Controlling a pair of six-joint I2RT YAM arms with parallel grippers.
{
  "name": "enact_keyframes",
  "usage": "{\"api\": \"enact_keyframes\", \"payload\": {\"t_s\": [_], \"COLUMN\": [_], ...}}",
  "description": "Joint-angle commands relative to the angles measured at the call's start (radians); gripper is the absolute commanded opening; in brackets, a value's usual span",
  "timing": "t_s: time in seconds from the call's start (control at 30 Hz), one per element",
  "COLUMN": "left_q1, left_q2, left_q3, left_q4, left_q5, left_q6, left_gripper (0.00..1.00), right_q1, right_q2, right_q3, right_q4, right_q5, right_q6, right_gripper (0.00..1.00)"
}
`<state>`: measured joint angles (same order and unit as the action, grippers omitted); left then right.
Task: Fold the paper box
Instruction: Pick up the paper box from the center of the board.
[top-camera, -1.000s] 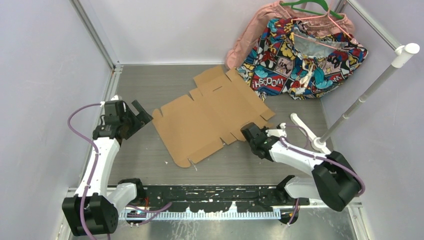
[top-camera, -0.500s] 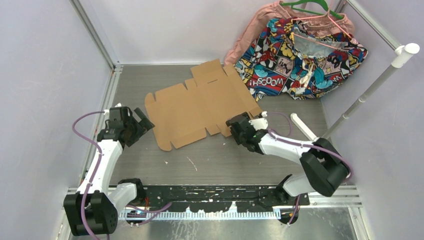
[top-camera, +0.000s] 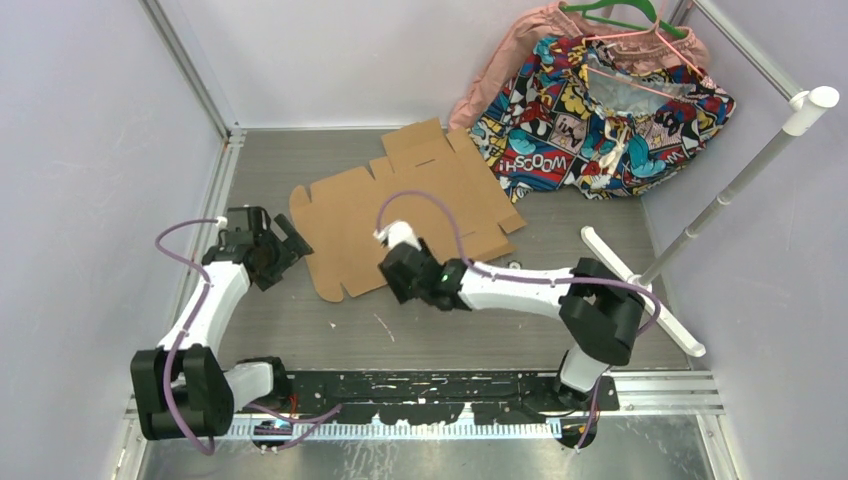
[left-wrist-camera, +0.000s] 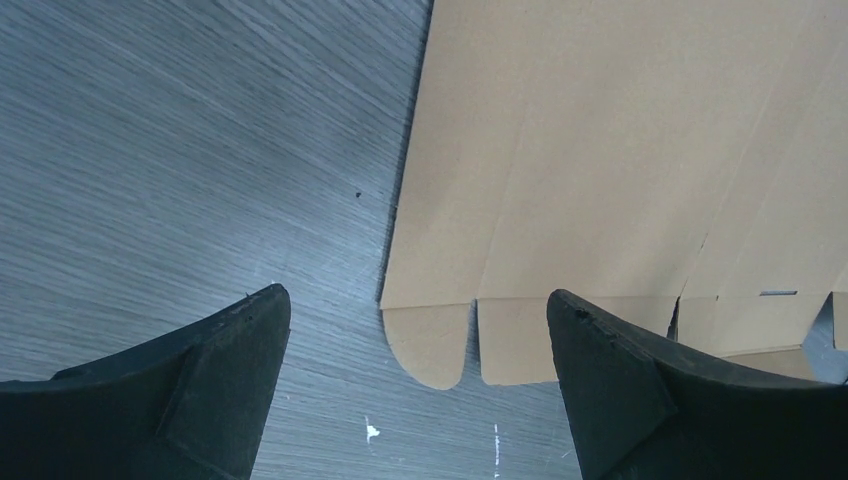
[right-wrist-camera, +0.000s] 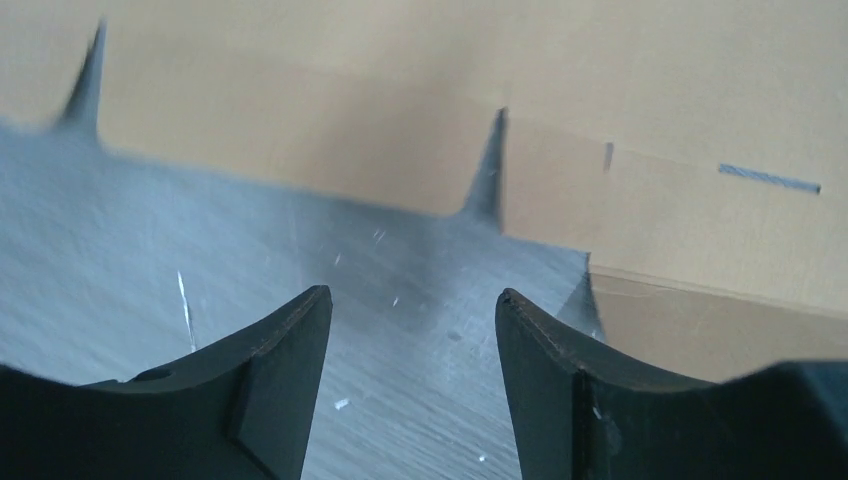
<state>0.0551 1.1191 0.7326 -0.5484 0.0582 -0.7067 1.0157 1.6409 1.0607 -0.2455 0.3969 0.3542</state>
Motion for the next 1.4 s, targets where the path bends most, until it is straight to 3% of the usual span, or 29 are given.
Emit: {"api": "enact_keyframes", "payload": {"t_s": [0.0,0.1,0.23,0.5,0.73,0.8,1.1,1.23,1.37], "left_q1": [-0.003,-0.001,-0.001,0.022,0.043,0.049,0.072,0.092,0.106], "left_q2": [0.031,0.021,0.035,0.036,0.034,0.035,0.066,0.075,0.067], "left_q3": [0.072,0.065,0.074,0.076,0.078,0.081,0.117,0.125,0.119], "left_q4": [0.033,0.048,0.039,0.030,0.021,0.021,0.001,0.008,0.036], "left_q5": [0.036,0.033,0.030,0.053,0.068,0.077,0.134,0.195,0.254], "left_q6": [0.003,-0.001,0.010,0.022,0.033,0.036,0.046,0.032,0.012], "left_gripper": [1.00,1.00,1.00,1.00,1.00,1.00,1.00,1.00,1.00], "right_q1": [0.101,0.162,0.179,0.189,0.194,0.195,0.192,0.192,0.193], "right_q2": [-0.026,-0.013,0.084,0.234,0.326,0.347,0.383,0.352,0.275], "right_q3": [-0.070,-0.126,-0.082,0.000,0.035,0.046,0.059,0.052,-0.002], "right_q4": [0.161,0.325,0.361,0.399,0.473,0.478,0.513,0.521,0.584], "right_q5": [0.140,0.169,0.184,0.111,0.142,0.144,0.196,0.205,0.210], "right_q6": [-0.423,-0.573,-0.662,-0.734,-0.787,-0.791,-0.765,-0.735,-0.685], "right_gripper": [0.67,0.68,0.68,0.68,0.66,0.62,0.19,0.10,0.09]}}
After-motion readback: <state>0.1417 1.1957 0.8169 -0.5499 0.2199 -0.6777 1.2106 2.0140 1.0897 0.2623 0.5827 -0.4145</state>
